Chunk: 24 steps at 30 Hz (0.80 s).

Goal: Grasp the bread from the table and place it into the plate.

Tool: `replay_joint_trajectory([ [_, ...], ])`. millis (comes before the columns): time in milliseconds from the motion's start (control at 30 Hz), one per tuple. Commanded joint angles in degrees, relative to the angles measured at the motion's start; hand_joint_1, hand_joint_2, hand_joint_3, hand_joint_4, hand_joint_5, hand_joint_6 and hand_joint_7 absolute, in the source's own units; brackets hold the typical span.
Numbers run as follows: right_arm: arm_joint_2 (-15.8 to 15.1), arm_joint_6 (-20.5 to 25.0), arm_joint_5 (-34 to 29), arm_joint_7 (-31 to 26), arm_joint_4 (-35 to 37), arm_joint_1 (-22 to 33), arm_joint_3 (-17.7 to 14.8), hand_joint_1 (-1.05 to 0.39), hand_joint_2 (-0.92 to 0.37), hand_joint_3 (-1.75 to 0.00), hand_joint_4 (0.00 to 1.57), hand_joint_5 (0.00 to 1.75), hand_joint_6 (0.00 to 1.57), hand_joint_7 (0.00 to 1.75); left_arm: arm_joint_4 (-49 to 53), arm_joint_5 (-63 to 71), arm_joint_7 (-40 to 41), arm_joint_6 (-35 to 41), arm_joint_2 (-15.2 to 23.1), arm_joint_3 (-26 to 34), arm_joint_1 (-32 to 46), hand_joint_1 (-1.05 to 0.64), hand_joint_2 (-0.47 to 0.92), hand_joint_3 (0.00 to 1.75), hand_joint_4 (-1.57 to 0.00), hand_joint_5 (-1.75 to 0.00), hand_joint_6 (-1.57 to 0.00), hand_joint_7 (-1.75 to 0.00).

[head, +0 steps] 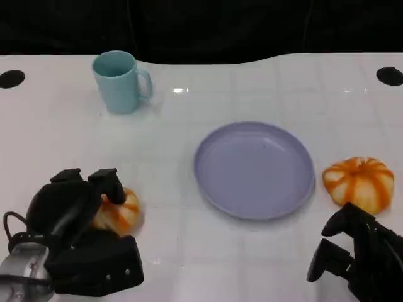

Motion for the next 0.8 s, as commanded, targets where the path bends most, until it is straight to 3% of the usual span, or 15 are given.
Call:
replay_joint_trajectory([
  [33,-0.35,0.3,0.36,-0.36,-0.09,-0.37,-0.13,-0.52,-0.92,-0.45,0.65,1.75,0.48,1.66,3.16,-0.42,6.25,-5.25,0.29,0.88,-1.41,-0.14,0.69,0.71,-0.84,-1.75,-0.61,-1.75],
  [133,-0.29,0.35,0.18,-0.61,-0.27,-0.42,0.03,-0.52,-0.92,-0.45,0.65,1.75,0.48,1.66,3.32,-1.46,6.85,-7.01,0.24,1.58,-2.03,-0.14,0.62,0.9,-0.84,-1.75,-0.63,-1.75],
  [333,-0.27,-0.27,0.12,-0.38,0.3,-0.64,0.04,-0.52,-0.92,-0.45,0.64,1.75,0.47,1.67,0.96,-3.53,4.76,-7.54,-0.17,2.75,-3.36,-0.15,0.55,1.12,-0.86,-1.75,-0.67,-1.75],
  [467,-0.25,-0.04,0.21,-0.54,0.28,-0.63,-0.06,-0.52,-0.92,-0.46,0.65,1.75,0.47,1.67,0.78,-4.75,3.75,-8.18,-0.74,3.06,-5.02,-0.16,0.54,1.12,-0.86,-1.75,-0.66,-1.75],
  [500,-0.25,-0.22,0.25,-0.37,0.37,-0.55,-0.07,-0.51,-0.92,-0.47,0.65,1.75,0.47,1.67,0.89,-5.39,2.96,-8.24,-0.96,3.1,-5.7,-0.17,0.59,1.0,-0.84,-1.75,-0.63,-1.75],
  [667,-0.24,-0.54,0.27,-0.06,0.55,-0.45,-0.08,-0.51,-0.92,-0.47,0.65,1.75,0.47,1.68,1.08,-6.31,1.6,-8.29,-1.23,3.26,-6.52,-0.15,0.61,0.96,-0.85,-1.75,-0.64,-1.75],
  [800,-0.27,-1.15,-0.42,-0.17,0.58,-0.11,0.04,-0.49,-0.92,-0.5,0.64,1.75,0.45,1.68,3.52,-11.26,-2.18,-11.32,-2.51,4.24,-10.02,-0.11,0.52,1.14,-0.86,-1.75,-0.7,-1.75],
])
